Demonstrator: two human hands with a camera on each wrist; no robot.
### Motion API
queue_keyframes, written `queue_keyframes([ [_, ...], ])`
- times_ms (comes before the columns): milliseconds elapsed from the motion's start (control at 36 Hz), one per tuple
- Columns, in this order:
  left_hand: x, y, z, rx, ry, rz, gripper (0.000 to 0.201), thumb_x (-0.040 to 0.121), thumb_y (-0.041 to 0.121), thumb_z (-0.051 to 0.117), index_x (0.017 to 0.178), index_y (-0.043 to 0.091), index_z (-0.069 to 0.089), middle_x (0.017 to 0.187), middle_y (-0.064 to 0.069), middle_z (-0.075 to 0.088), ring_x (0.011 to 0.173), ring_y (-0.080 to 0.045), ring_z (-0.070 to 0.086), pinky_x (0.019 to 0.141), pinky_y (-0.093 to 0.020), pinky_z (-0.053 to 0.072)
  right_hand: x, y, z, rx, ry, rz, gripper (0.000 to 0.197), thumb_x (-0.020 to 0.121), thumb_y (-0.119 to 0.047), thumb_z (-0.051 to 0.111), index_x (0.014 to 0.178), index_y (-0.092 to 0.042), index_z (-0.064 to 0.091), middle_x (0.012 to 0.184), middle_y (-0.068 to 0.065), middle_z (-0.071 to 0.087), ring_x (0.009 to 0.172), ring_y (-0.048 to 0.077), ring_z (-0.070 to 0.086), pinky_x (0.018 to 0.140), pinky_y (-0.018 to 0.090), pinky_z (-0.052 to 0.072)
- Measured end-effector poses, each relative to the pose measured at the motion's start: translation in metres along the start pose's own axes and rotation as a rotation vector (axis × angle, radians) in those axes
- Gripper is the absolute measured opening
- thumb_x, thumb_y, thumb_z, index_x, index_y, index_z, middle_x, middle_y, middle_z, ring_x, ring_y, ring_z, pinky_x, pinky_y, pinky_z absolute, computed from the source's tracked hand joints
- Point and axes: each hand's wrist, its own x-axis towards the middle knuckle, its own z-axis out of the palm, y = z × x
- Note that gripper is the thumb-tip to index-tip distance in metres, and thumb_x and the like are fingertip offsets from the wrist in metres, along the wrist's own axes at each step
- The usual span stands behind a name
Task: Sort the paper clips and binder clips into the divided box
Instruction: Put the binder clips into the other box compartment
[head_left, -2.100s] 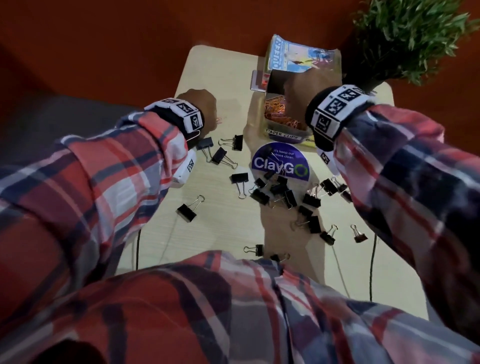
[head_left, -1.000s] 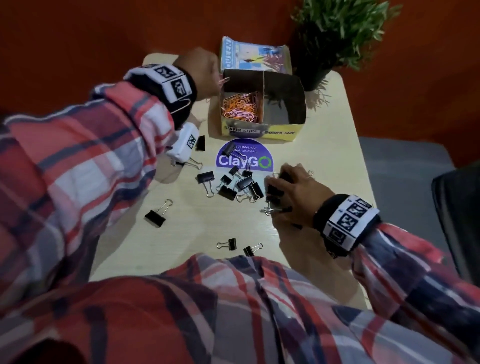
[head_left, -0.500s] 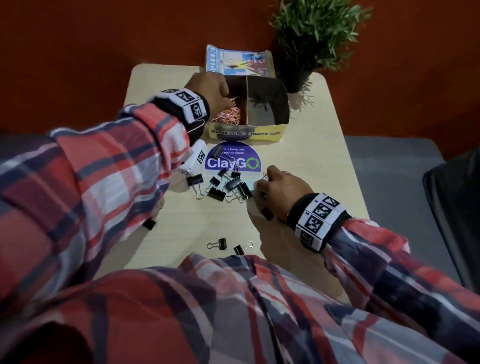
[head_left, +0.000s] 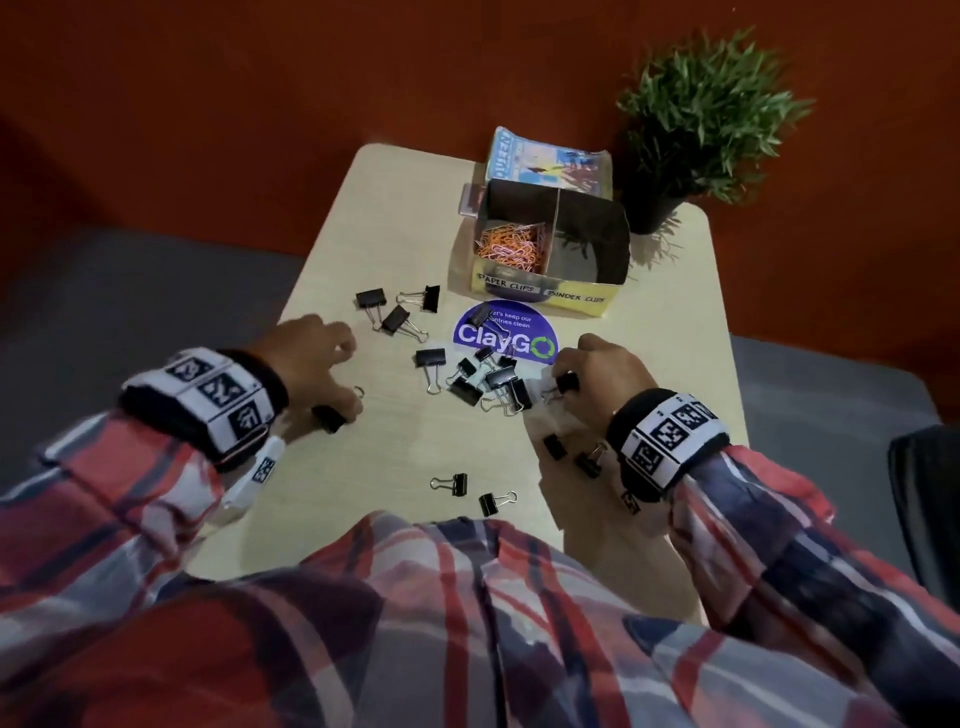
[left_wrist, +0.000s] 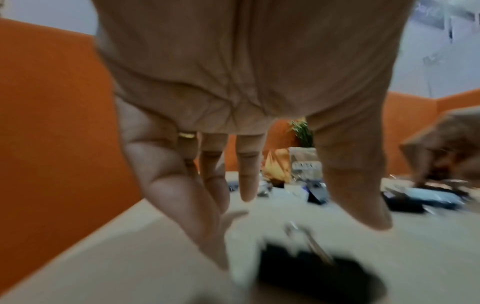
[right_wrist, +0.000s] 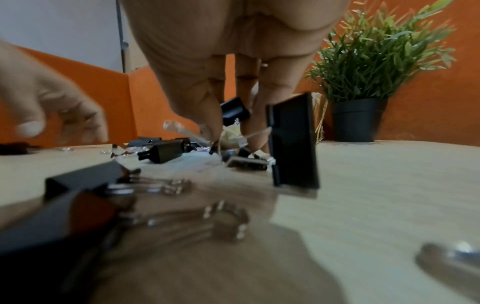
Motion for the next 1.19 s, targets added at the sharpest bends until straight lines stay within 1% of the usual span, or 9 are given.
queue_keyframes([
  [167, -0.024, 0.009, 0.035, -0.104, 0.079, 0.047, 0.048, 0.077, 0.023, 0.076, 0.119, 0.025, 0.052, 0.113, 0.005, 0.046, 0.094, -0.016, 0.052, 0.080, -0.028, 0.044, 0.006, 0.006, 0.005, -0.025, 0.035, -0.071, 0.027, 0.087, -0.012, 0.056, 0.112, -0.018, 0.064, 0.107, 0.009, 0.055, 0.095, 0.033, 0.060, 0.070, 0.027, 0.038],
  [250, -0.028, 0.030, 0.039, -0.153, 0.104, 0.115, 0.040, 0.082, 0.016, 0.070, 0.118, 0.024, 0.053, 0.116, 0.003, 0.050, 0.099, -0.015, 0.054, 0.082, -0.025, 0.044, 0.009, 0.008, -0.003, 0.021, 0.051, -0.077, 0.028, 0.086, -0.013, 0.060, 0.112, -0.019, 0.066, 0.107, 0.009, 0.057, 0.097, 0.033, 0.060, 0.077, 0.030, 0.043],
  [389, -0.027, 0.069, 0.044, -0.230, 0.119, 0.223, 0.048, 0.084, 0.016, 0.068, 0.125, 0.028, 0.047, 0.122, 0.005, 0.048, 0.109, -0.015, 0.056, 0.089, -0.028, 0.049, 0.025, 0.016, -0.049, 0.132, 0.322, -0.063, 0.025, 0.082, -0.008, 0.065, 0.104, -0.015, 0.073, 0.106, 0.012, 0.064, 0.095, 0.033, 0.062, 0.079, 0.030, 0.045],
  [500, -0.021, 0.100, 0.045, -0.140, 0.131, 0.328, 0.061, 0.087, 0.015, 0.063, 0.140, 0.030, 0.037, 0.128, 0.000, 0.043, 0.114, -0.022, 0.052, 0.093, -0.034, 0.047, 0.056, 0.023, -0.090, 0.134, 0.414, -0.031, 0.025, 0.083, -0.010, 0.066, 0.107, -0.015, 0.071, 0.112, 0.015, 0.064, 0.101, 0.033, 0.062, 0.083, 0.033, 0.048],
  [722, -0.007, 0.139, 0.052, 0.106, 0.048, 0.320, 0.080, 0.087, 0.038, 0.064, 0.148, 0.045, 0.014, 0.155, -0.002, 0.016, 0.135, -0.034, 0.028, 0.102, -0.044, 0.043, 0.101, 0.034, -0.094, 0.008, 0.170, 0.033, 0.034, 0.088, -0.015, 0.060, 0.120, -0.023, 0.065, 0.126, 0.012, 0.062, 0.112, 0.031, 0.060, 0.091, 0.034, 0.049],
  [833, -0.002, 0.150, 0.055, 0.170, 0.021, 0.293, 0.068, 0.090, 0.041, 0.060, 0.146, 0.042, 0.023, 0.156, -0.004, 0.014, 0.134, -0.039, 0.027, 0.102, -0.046, 0.042, 0.092, 0.047, -0.087, 0.076, 0.275, 0.023, 0.043, 0.088, -0.021, 0.061, 0.131, -0.021, 0.059, 0.132, 0.013, 0.051, 0.116, 0.033, 0.055, 0.096, 0.035, 0.045],
  [917, 0.000, 0.153, 0.055, 0.158, 0.022, 0.262, 0.054, 0.092, 0.038, 0.058, 0.140, 0.036, 0.035, 0.152, -0.005, 0.019, 0.131, -0.040, 0.029, 0.103, -0.047, 0.041, 0.061, 0.056, -0.083, 0.129, 0.342, 0.005, 0.041, 0.089, -0.026, 0.063, 0.129, -0.019, 0.059, 0.123, 0.012, 0.053, 0.109, 0.033, 0.057, 0.087, 0.032, 0.044],
  [1083, 0.002, 0.157, 0.056, -0.003, 0.071, 0.302, 0.034, 0.090, 0.012, 0.058, 0.121, 0.024, 0.052, 0.134, -0.007, 0.036, 0.116, -0.037, 0.041, 0.094, -0.046, 0.047, -0.012, 0.049, -0.031, 0.029, -0.073, -0.102, 0.057, 0.085, -0.038, 0.065, 0.139, -0.032, 0.046, 0.130, 0.002, 0.049, 0.116, 0.023, 0.055, 0.094, 0.036, 0.048],
  [1194, 0.004, 0.156, 0.051, -0.042, 0.064, 0.325, 0.035, 0.084, 0.007, 0.062, 0.114, 0.024, 0.055, 0.126, -0.005, 0.041, 0.109, -0.035, 0.049, 0.090, -0.039, 0.048, -0.022, 0.035, -0.002, 0.010, -0.182, -0.139, 0.060, 0.088, -0.039, 0.061, 0.143, -0.035, 0.038, 0.143, 0.004, 0.037, 0.122, 0.029, 0.052, 0.097, 0.036, 0.046],
])
